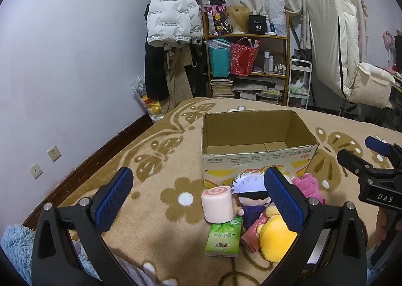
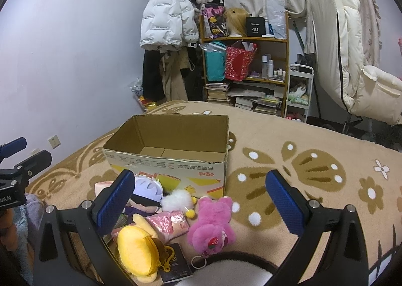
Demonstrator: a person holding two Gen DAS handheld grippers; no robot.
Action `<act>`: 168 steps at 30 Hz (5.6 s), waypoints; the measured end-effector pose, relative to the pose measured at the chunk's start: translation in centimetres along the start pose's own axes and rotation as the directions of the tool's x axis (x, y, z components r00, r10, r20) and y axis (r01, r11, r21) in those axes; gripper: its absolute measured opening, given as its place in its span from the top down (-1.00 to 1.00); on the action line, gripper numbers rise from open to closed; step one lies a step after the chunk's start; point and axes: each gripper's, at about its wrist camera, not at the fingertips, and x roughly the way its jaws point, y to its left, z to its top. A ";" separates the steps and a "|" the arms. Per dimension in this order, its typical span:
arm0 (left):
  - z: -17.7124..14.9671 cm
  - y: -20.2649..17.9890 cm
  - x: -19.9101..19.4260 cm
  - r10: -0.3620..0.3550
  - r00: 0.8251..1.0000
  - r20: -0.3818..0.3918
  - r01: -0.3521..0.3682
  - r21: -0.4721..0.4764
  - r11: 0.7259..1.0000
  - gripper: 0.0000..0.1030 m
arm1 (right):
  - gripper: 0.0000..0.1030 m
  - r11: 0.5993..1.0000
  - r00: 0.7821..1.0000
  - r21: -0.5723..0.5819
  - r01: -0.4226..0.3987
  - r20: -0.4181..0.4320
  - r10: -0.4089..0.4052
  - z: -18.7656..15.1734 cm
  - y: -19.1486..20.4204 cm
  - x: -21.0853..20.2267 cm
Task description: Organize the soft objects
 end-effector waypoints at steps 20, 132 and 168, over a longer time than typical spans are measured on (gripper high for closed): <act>0.4 -0.8 3.7 -0.042 0.992 -0.120 0.045 0.019 0.999 -1.00 | -1.00 0.997 0.991 0.062 -0.039 -0.127 0.047 0.1 -1.1 3.9; 6.0 -1.6 11.8 -0.090 0.995 -0.036 0.091 0.030 0.995 0.41 | 0.05 0.994 0.992 0.037 -0.101 -0.070 0.103 5.4 0.9 6.4; 6.8 -1.4 18.0 -0.077 0.987 -0.138 0.068 -0.067 0.995 -0.57 | -0.77 0.995 0.976 0.078 -0.064 -0.201 0.079 6.2 0.1 14.0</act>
